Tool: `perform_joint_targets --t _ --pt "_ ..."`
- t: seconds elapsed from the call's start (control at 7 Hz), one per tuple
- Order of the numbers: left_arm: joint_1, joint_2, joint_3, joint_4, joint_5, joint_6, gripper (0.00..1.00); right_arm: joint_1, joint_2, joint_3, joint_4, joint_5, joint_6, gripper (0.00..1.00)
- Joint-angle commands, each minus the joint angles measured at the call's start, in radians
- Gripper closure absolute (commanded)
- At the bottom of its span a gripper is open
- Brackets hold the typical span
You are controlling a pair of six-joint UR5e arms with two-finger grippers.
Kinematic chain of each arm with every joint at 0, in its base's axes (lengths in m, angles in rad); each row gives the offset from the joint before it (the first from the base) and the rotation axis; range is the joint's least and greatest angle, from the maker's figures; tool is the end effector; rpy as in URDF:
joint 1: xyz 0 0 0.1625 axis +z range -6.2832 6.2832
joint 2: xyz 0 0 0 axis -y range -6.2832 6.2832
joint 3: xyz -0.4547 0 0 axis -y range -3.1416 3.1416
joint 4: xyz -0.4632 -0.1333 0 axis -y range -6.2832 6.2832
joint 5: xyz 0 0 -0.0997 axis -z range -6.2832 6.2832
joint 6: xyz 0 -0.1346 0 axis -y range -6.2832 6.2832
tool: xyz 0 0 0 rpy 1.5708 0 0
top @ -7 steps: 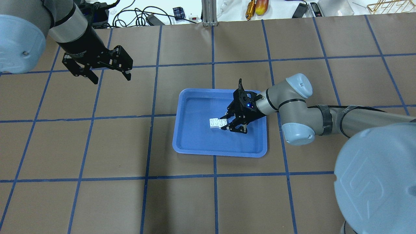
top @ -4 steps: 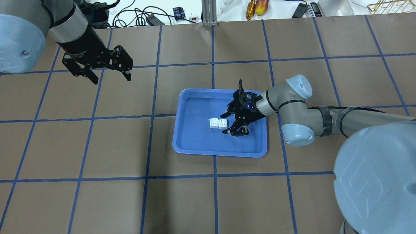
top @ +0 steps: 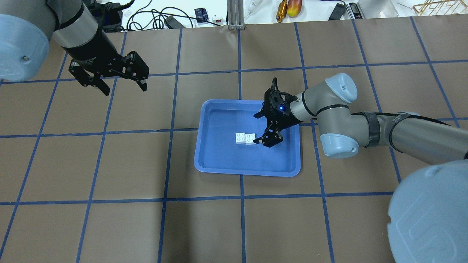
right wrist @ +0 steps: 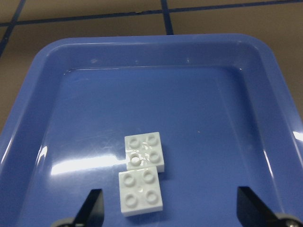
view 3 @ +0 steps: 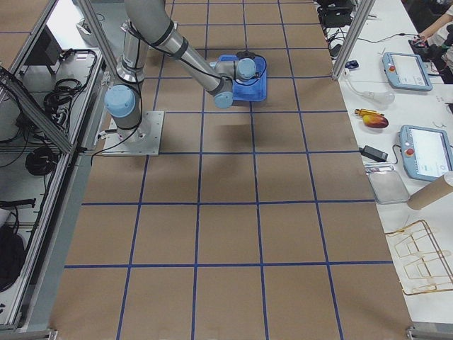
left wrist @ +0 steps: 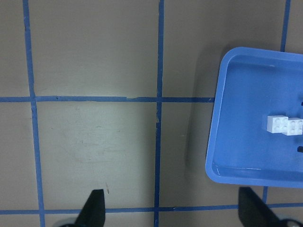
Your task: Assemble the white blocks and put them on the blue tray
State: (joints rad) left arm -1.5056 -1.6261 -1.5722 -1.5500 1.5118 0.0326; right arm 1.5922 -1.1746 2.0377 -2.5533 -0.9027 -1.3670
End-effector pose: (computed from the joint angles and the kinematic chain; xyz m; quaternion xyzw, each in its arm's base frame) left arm -0.1030 -0.5904 0.4524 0.0168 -0.9993 -0.0165 0.0303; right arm 0.2292 -0.5834 0.1370 -0.6184 0.7123 -0.2480 0.2208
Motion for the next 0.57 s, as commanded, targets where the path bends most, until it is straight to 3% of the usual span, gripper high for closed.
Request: perform_joint_targets --t 0.0,0.14,0.29,0.43 --pt "0.007 0.009 0.008 -0.022 0.011 0.0 0.0 -0.001 -0.112 -0.071 0.028 -0.184 0.189 0.0" --pt "0.004 0.02 0.008 -0.024 0.066 0.0 0.0 -0.003 -0.156 -0.103 0.138 -0.24 0.201 0.0" --pt "0.001 0.038 -0.005 -0.031 0.088 0.001 0.0 -0.009 -0.228 -0.135 0.234 -0.275 0.339 0.0" --pt "0.002 0.051 -0.006 -0.054 0.088 0.001 0.0 -0.009 -0.268 -0.161 0.319 -0.371 0.417 0.0"
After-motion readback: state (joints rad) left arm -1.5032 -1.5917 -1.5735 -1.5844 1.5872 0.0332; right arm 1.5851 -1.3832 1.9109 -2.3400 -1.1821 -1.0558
